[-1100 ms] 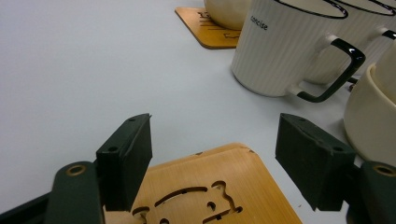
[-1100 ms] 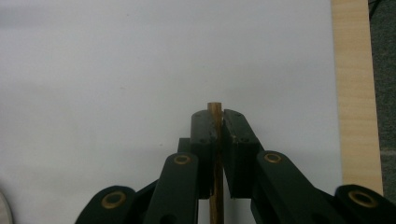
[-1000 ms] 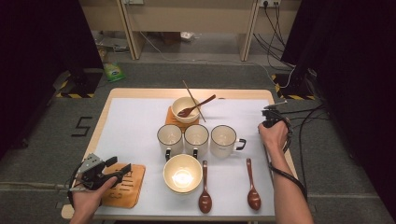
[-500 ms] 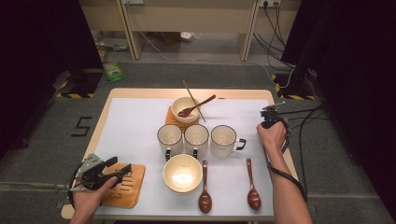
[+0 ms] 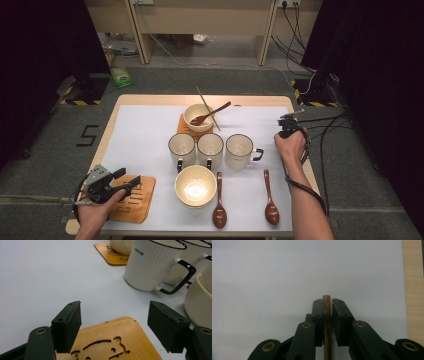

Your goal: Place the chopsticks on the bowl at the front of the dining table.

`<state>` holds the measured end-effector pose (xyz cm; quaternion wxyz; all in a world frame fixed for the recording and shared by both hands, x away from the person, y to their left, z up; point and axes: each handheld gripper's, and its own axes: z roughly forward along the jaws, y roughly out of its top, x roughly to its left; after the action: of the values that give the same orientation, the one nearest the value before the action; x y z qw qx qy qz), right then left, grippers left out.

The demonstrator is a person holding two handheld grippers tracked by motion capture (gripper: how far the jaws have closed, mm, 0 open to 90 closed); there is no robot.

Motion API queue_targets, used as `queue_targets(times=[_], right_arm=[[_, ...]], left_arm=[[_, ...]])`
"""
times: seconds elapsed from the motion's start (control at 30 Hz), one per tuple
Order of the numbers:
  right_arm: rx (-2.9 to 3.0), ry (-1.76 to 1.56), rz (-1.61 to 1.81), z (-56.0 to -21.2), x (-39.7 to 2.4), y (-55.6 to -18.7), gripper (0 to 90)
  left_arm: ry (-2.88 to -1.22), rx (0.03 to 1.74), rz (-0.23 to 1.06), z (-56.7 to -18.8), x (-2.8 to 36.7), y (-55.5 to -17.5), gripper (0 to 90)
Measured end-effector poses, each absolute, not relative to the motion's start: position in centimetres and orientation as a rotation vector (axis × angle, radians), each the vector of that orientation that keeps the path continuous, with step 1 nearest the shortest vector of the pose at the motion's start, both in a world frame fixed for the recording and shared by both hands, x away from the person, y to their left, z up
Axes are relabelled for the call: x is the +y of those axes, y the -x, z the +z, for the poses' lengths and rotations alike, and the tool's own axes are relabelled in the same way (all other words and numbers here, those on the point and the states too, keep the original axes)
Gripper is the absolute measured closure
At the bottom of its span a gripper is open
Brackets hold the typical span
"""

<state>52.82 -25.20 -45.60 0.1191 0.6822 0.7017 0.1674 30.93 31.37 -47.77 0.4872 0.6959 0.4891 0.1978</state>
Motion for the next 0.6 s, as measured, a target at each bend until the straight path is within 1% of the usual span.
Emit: queue_targets(times=[0.07, 0.3, 0.6], right_arm=[[2.048, -1.995, 0.505, -45.5, -25.3, -52.7, 75.4], [2.048, -1.990, 0.526, -44.6, -25.6, -51.8, 70.9], [2.074, -2.000, 0.513, -44.1, -25.6, -49.9, 68.4]], left_arm=[[-1.694, 1.188, 0.483, -47.7, 31.4, -30.9, 26.4], [-1.696, 1.188, 0.485, -47.8, 31.4, -30.9, 26.4], [-1.693, 1.183, 0.489, -47.6, 31.4, -30.9, 26.4]])
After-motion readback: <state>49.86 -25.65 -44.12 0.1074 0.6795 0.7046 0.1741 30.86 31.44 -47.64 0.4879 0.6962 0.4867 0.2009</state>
